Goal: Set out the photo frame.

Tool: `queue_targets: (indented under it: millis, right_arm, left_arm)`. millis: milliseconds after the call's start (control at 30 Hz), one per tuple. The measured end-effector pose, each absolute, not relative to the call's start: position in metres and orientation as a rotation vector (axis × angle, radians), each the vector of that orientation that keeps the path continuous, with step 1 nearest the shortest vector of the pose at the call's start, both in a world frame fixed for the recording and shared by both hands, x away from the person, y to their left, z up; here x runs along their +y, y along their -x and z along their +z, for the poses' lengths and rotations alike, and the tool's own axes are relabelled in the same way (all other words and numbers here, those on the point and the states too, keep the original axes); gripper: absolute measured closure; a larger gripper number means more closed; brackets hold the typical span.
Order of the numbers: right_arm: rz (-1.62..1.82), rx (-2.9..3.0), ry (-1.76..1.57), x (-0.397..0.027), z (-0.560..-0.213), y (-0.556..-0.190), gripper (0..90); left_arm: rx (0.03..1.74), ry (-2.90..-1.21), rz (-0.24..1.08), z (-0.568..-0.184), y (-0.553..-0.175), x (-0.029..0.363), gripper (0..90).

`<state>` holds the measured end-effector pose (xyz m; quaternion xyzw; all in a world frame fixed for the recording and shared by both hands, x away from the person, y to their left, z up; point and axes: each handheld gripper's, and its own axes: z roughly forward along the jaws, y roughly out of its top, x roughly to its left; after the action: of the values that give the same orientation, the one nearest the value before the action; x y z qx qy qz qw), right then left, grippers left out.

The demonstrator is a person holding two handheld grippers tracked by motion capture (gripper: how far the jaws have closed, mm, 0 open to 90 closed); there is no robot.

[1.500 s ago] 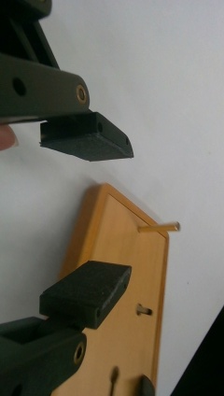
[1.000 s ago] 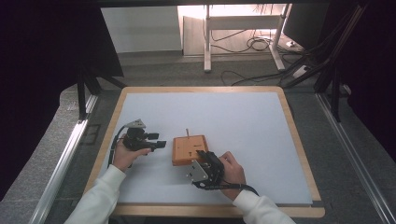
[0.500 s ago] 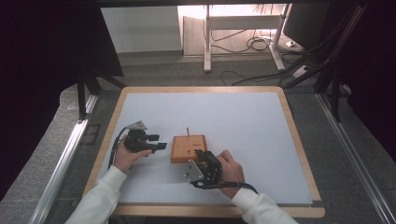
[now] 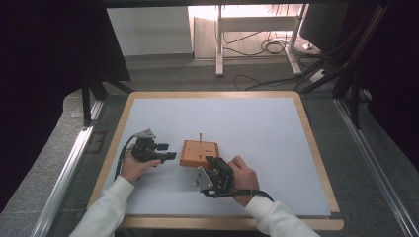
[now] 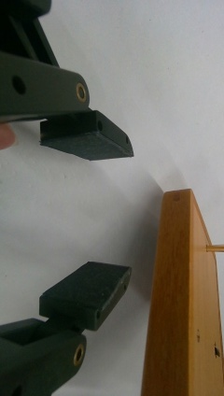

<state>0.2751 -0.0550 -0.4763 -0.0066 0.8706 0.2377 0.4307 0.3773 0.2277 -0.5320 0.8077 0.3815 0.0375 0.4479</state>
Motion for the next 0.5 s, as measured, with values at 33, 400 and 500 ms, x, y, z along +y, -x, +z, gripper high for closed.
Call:
queue_targets:
  millis: [33, 400, 500]
  right_arm:
    - [0.587, 2.170, 0.023, -0.0550, -0.4761, -0.2750, 67.9]
    - [0.579, 2.176, 0.057, -0.0547, -0.4695, -0.2741, 69.8]
    - [0.585, 2.181, 0.056, -0.0558, -0.4683, -0.2748, 69.8]
  left_arm:
    - [0.946, -1.998, 0.091, -0.5323, -0.3773, 0.2276, 36.7]
    - [0.950, -2.005, 0.088, -0.5347, -0.3780, 0.2281, 36.8]
    - [0.952, -2.009, 0.089, -0.5356, -0.3782, 0.2283, 36.8]
